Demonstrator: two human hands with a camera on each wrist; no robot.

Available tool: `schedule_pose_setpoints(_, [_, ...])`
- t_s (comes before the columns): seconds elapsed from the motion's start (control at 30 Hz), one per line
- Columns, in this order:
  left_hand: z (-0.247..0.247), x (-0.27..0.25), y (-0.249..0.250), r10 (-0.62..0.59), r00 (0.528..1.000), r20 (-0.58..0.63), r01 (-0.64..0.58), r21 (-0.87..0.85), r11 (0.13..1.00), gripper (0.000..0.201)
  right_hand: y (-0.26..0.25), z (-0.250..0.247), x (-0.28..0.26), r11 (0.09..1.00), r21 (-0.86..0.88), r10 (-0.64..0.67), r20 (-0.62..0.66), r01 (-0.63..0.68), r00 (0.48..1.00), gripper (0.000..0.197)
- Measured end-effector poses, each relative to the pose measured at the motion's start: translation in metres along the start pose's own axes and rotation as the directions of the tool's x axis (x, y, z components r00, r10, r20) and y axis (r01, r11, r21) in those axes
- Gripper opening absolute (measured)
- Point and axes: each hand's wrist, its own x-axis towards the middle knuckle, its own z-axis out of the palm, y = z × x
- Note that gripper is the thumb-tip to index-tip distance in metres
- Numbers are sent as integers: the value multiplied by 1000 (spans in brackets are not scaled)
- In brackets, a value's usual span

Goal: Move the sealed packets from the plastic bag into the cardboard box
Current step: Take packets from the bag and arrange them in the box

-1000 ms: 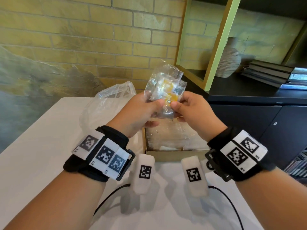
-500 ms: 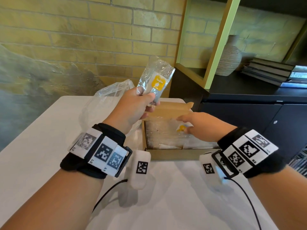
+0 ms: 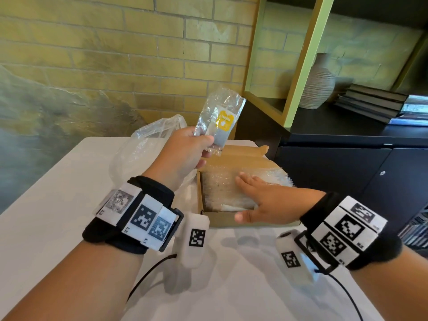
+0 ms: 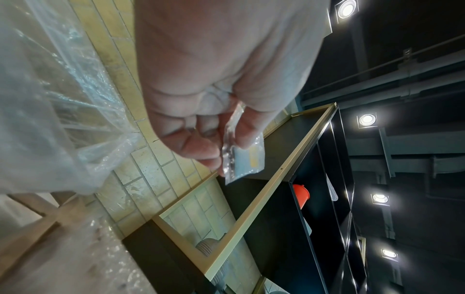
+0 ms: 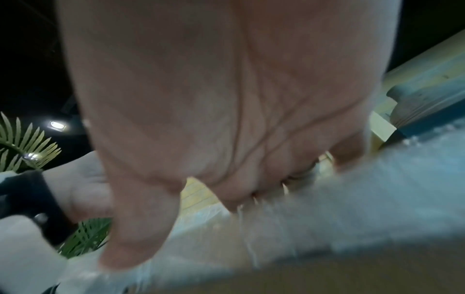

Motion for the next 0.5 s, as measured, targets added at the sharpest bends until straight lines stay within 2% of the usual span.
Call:
schedule_pose_setpoints(0.07, [0, -1, -1, 10, 1000, 18, -10, 25, 1000, 19, -1, -2, 1, 997, 60, -34, -80, 38, 996, 83])
schedule_pose_setpoints(0.1, [1, -1, -1, 16, 999, 34, -17, 45, 999, 20, -1, -6, 3, 988, 140, -33, -189, 60, 981, 79])
schedule_pose_setpoints(0.17, [2, -3, -2, 28, 996, 83, -35, 92, 995, 20, -2, -15, 6, 929, 351, 47, -437, 122, 898, 65])
schedule_pose_setpoints(0.23, [4, -4, -2, 26, 991, 134, -46, 150, 988, 19, -5, -23, 10, 764, 581, 140, -572, 279, 808, 39])
schedule_pose_setpoints(0.3, [5, -6, -1, 20, 986, 167, -54, 196, 979, 16, -11, -29, 11, 625, 672, 194, -627, 398, 755, 18])
schedule_pose_setpoints(0.33, [5, -7, 0, 20, 985, 173, -57, 213, 975, 16, -13, -31, 12, 591, 682, 208, -644, 430, 736, 13])
schedule_pose_setpoints(0.4, [2, -8, 2, 30, 987, 158, -70, 254, 965, 14, -10, -35, 13, 619, 645, 234, -697, 449, 678, 14])
schedule_pose_setpoints(0.47, [-2, -8, 6, 49, 988, 147, -93, 305, 948, 12, 0, -39, 15, 724, 560, 233, -748, 403, 621, 16])
schedule_pose_setpoints(0.5, [-5, -7, 7, 58, 988, 142, -103, 331, 938, 13, 6, -40, 14, 773, 523, 224, -755, 359, 616, 16])
